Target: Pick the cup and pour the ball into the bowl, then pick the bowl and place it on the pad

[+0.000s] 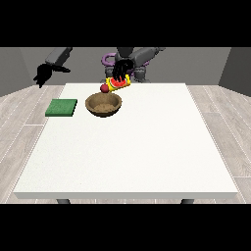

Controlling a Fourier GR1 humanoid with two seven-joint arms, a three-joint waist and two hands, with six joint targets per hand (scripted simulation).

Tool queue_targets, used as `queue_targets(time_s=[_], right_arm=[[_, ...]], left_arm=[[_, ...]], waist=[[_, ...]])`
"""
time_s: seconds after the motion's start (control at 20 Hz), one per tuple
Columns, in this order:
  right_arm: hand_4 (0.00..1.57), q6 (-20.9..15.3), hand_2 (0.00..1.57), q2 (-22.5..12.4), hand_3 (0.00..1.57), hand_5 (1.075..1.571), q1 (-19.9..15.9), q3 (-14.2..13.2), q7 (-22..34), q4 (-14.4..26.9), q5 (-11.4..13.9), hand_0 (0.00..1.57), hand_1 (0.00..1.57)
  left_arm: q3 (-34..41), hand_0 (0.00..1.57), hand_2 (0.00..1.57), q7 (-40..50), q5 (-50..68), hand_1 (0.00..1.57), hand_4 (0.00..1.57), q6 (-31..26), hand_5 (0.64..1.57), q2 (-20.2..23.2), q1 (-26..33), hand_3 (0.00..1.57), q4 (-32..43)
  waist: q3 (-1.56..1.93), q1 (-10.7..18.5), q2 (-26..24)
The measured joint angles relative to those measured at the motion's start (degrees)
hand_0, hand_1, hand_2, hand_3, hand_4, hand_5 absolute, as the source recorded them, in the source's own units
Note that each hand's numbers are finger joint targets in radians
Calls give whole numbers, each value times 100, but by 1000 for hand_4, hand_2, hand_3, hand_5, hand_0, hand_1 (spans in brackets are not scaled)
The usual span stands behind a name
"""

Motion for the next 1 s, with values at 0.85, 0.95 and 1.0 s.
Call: queue_targets(time_s=[0.85, 0.95, 1.0], right_arm=[[0, 150, 0, -38, 144, 1520, 51, 4, -150, 325, -10, 0, 0], [0, 133, 0, -81, 262, 1528, 123, -27, -189, 384, -17, 0, 0], [205, 104, 0, -71, 0, 1546, 84, -19, -147, 372, -21, 0, 0]], left_arm=[[-488, 1534, 1571, -707, -1245, 1534, 1207, -2094, 1457, 93, -1163, 1571, 4], [-467, 1499, 1571, -816, -1368, 1499, 1209, -2198, 1457, 65, -1103, 1571, -141], [-426, 1506, 1571, -828, -1417, 1506, 1207, -2245, 1459, 54, -1086, 1571, -155]], waist=[[1, 47, -110], [1, 130, -162], [1, 108, -154]])
